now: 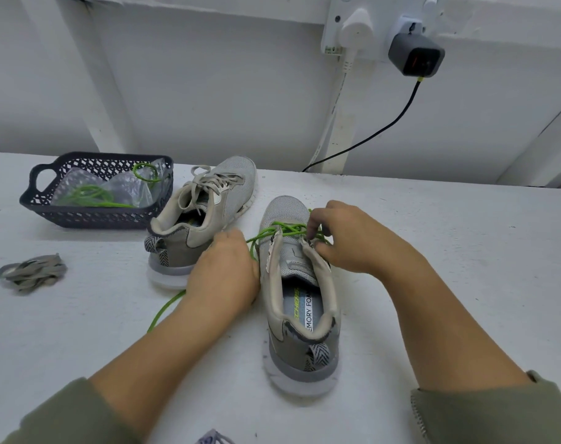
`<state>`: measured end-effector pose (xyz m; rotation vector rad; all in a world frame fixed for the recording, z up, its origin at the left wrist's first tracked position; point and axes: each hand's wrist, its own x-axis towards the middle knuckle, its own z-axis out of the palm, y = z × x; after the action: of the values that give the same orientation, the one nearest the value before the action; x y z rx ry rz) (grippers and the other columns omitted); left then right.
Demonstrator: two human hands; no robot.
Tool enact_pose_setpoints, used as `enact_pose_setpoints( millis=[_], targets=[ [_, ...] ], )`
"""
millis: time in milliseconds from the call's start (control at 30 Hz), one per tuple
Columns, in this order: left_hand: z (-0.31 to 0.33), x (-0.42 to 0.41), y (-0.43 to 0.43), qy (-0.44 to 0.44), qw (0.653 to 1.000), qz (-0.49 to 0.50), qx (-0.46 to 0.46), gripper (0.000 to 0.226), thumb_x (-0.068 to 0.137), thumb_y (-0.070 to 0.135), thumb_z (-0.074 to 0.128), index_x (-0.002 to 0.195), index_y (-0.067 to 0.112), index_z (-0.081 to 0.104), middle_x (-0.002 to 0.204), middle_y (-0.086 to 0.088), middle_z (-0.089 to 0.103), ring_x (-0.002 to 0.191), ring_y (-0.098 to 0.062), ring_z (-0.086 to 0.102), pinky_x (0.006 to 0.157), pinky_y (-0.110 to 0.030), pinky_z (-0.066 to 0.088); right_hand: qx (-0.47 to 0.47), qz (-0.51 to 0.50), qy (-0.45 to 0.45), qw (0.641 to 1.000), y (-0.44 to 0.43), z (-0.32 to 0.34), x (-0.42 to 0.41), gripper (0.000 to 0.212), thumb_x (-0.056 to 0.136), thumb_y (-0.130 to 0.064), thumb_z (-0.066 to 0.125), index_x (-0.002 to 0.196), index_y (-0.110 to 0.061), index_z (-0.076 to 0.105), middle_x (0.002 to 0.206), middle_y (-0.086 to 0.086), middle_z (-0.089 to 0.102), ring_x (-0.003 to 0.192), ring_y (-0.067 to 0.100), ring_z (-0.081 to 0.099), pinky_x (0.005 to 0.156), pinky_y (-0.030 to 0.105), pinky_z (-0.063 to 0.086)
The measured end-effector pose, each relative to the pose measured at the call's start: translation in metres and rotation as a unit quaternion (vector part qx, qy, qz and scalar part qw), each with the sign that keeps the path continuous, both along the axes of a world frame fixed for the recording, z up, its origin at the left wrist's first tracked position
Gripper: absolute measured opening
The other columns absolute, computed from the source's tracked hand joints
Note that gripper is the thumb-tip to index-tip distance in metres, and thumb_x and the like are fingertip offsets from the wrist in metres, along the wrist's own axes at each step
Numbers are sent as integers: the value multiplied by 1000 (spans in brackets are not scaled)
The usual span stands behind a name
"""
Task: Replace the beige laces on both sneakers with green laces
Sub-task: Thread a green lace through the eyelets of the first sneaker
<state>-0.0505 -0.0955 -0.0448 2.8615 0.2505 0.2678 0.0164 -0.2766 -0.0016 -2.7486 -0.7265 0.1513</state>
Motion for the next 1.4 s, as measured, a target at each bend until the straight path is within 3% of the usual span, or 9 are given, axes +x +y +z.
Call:
enact_pose_setpoints(
  millis=[167, 367, 500, 667, 900, 1067, 1167, 1300, 1400],
  targets=[
    [3, 20, 13, -170, 973, -151, -29, 15, 84, 14, 71, 98, 11, 71, 87, -11, 50, 83, -33, 52, 59, -38, 46, 4, -14, -31, 999, 0, -2, -1, 10, 83, -21, 62, 87, -29, 58, 87, -6, 46, 84, 18, 52, 71, 31, 45],
    [5, 17, 13, -114, 986, -122, -6, 13, 83, 19, 64, 86, 7, 64, 93, -11, 50, 94, -32, 50, 72, -42, 48, 30, 38, -10, 999, 3, -3, -5, 32, 88, -12, 59, 104, -38, 70, 85, -11, 42, 78, 11, 47, 71, 32, 46],
    [19, 5, 4, 44, 994, -25, 91, 28, 90, 29, 53, 112, 11, 54, 116, -9, 44, 112, -29, 48, 82, -37, 44, 9, 38, -21, 999, 7, -4, -6, 29, 89, -14, 57, 100, -37, 71, 81, -12, 37, 80, 12, 48, 69, 30, 45],
    [26, 22, 4, -59, 987, -147, 16, 25, 95, 28, 56, 118, 22, 64, 110, -3, 52, 107, -24, 50, 78, -30, 37, -9, 42, -37, 998, 9, -3, -7, 28, 91, -16, 57, 103, -36, 72, 83, -9, 39, 80, 14, 48, 65, 28, 41],
    [33, 6, 9, 147, 979, -48, 133, 25, 90, 34, 53, 102, 13, 60, 104, -6, 51, 98, -27, 53, 69, -32, 39, 4, 29, -42, 999, 8, -5, -9, 31, 90, -14, 55, 105, -37, 71, 81, -11, 36, 79, 12, 45, 64, 28, 38],
    [42, 23, -1, 15, 991, -125, 51, 29, 96, 33, 54, 121, 20, 59, 120, -4, 52, 113, -25, 50, 86, -34, 40, 10, 28, -44, 999, 8, -6, -11, 30, 90, -15, 57, 105, -37, 72, 84, -8, 40, 79, 14, 48, 65, 31, 43],
    [39, 29, 5, 63, 984, -155, 58, 22, 95, 31, 53, 105, 18, 68, 106, -3, 57, 105, -23, 51, 81, -33, 40, 15, 27, -42, 999, 7, -6, -12, 28, 90, -16, 58, 105, -37, 72, 86, -7, 42, 80, 15, 49, 66, 31, 44],
    [35, 13, 6, 175, 974, -47, 134, 15, 89, 24, 56, 89, 11, 51, 86, -2, 45, 83, -24, 49, 67, -31, 40, 25, 23, -43, 998, 5, -8, -11, 30, 90, -15, 57, 105, -38, 71, 88, -8, 43, 82, 15, 51, 67, 30, 44],
    [39, 16, -3, 64, 995, -58, 50, 23, 93, 25, 57, 110, 12, 54, 107, -6, 51, 104, -28, 55, 79, -36, 44, 37, 22, -43, 998, 5, -10, -12, 31, 89, -15, 58, 105, -37, 72, 88, -8, 44, 81, 15, 50, 68, 32, 46]
  ],
)
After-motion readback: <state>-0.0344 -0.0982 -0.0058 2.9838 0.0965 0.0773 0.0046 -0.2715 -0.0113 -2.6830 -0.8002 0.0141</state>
